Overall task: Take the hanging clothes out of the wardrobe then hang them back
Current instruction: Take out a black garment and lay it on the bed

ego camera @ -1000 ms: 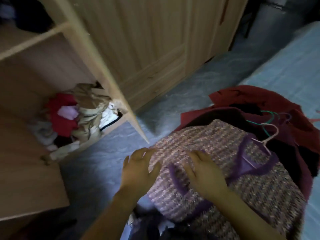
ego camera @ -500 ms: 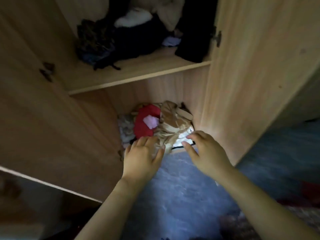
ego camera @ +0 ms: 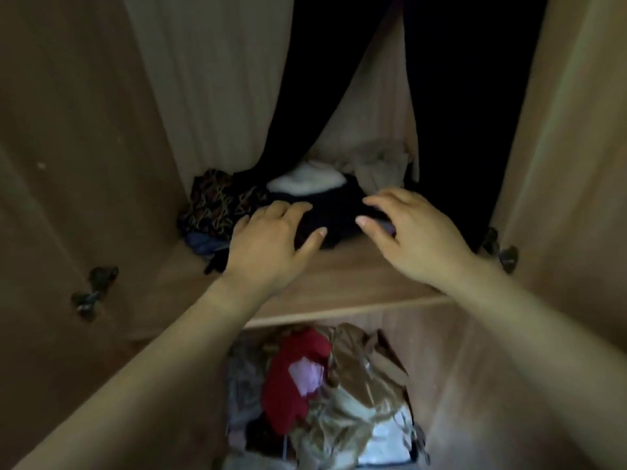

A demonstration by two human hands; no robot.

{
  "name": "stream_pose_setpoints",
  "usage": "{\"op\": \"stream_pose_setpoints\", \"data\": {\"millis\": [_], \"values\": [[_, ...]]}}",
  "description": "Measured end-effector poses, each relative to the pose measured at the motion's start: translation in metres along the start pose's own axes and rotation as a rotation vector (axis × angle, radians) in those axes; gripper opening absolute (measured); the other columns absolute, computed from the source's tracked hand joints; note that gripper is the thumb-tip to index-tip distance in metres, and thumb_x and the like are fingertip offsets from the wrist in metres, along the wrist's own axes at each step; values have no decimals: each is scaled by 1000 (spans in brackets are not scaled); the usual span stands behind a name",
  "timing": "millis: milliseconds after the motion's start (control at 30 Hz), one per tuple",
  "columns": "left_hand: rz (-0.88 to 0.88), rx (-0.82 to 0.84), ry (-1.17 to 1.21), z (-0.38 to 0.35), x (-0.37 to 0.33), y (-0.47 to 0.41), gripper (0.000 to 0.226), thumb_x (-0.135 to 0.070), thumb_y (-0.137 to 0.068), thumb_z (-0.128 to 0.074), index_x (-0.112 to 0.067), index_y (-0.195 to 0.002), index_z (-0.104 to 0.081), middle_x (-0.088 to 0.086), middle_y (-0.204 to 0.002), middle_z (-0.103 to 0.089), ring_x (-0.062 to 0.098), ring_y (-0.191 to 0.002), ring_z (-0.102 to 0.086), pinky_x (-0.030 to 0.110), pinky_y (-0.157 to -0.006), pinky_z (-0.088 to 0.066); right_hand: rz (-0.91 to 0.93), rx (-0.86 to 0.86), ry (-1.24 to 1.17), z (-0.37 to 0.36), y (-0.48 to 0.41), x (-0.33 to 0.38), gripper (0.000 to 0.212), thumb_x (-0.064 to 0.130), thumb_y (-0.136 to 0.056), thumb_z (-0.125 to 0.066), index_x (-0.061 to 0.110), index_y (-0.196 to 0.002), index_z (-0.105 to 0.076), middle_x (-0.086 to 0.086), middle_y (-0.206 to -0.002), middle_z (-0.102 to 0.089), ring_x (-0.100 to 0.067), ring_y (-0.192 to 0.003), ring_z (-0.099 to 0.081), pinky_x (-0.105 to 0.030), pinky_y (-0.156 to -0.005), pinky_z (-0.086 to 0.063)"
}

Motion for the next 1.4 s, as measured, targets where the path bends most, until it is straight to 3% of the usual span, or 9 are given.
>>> {"op": "stream_pose_setpoints", "data": {"millis": [167, 300, 433, 633, 767, 900, 1000, 1133, 1400], "values": [[-13, -72, 85, 10, 19, -136, 72, -68, -80, -20, -28, -135, -43, 4, -131, -53, 27, -114, -52, 43, -88, -46, 47, -133, 27, 29, -137, -49, 49, 45, -91, -42, 9, -121, -57, -11, -120, -58, -31, -110, -55, -36, -90, -46], [-79, -160, 123, 33, 25, -237, 54, -60, -90, -35, -27, -133, -44, 5, -130, -53, 26, -111, -54, 39, -88, -47, 59, -162, -22, 42, -227, -76, 44, 43, -95, -45, 12, -125, -55, -5, -125, -55, -20, -113, -52, -27, -92, -42], [-151, -272, 107, 67, 27, -327, 53, -58, -91, -37, -27, -133, -45, 7, -126, -54, 28, -112, -53, 40, -88, -47, 100, -230, 123, 61, -302, -88, 44, 41, -95, -44, 12, -126, -54, -5, -127, -53, -19, -115, -51, -26, -91, -39], [-302, -395, 187, 116, 12, -439, 54, -57, -91, -37, -24, -132, -46, 9, -128, -51, 29, -111, -52, 42, -90, -46, 91, -443, 364, 164, -398, -101, 40, 41, -95, -45, 14, -123, -55, -6, -126, -53, -20, -115, -49, -29, -93, -39], [-408, -439, 223, 130, -14, -491, 59, -61, -89, -34, -25, -135, -43, 7, -136, -45, 29, -119, -47, 46, -92, -45, 72, -477, 518, 232, -442, -116, 36, 43, -93, -47, 20, -119, -56, -4, -122, -53, -18, -114, -49, -25, -90, -34], [-453, -469, 325, 140, -39, -529, 63, -62, -86, -32, -26, -137, -40, 4, -140, -41, 28, -125, -41, 47, -95, -43, 84, -741, 667, 297, -447, -123, 33, 36, -91, -50, 13, -112, -60, -11, -117, -56, -27, -110, -50, -29, -91, -35], [-470, -416, 470, 139, -50, -549, 75, -62, -76, -26, -25, -141, -36, 5, -145, -35, 29, -129, -36, 49, -98, -40, -10, -826, 791, 332, -448, -140, 39, 37, -90, -51, 12, -118, -57, -13, -126, -50, -32, -116, -44, -35, -96, -34], [-469, -390, 551, 135, -63, -572, 79, -64, -75, -24, -29, -145, -28, 4, -151, -25, 28, -136, -27, 51, -104, -36, -161, -698, 761, 361, -470, -178, 52, 43, -91, -51, 16, -135, -45, -11, -141, -37, -30, -127, -38, -34, -103, -31], [-395, -569, 593, 137, -69, -599, 61, -57, -91, -34, -40, -147, -16, 2, -157, -10, 27, -141, -15, 48, -111, -26, -226, -570, 746, 380, -520, -199, 52, 40, -92, -53, 10, -134, -45, -16, -130, -52, -31, -117, -49, -34, -92, -40]]}}
Point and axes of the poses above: each hand's wrist, its own y-axis away from the middle knuckle, its own z-axis out of the back of the hand, x = y × z, the point moved 10 cm from there along -y, towards the middle knuckle
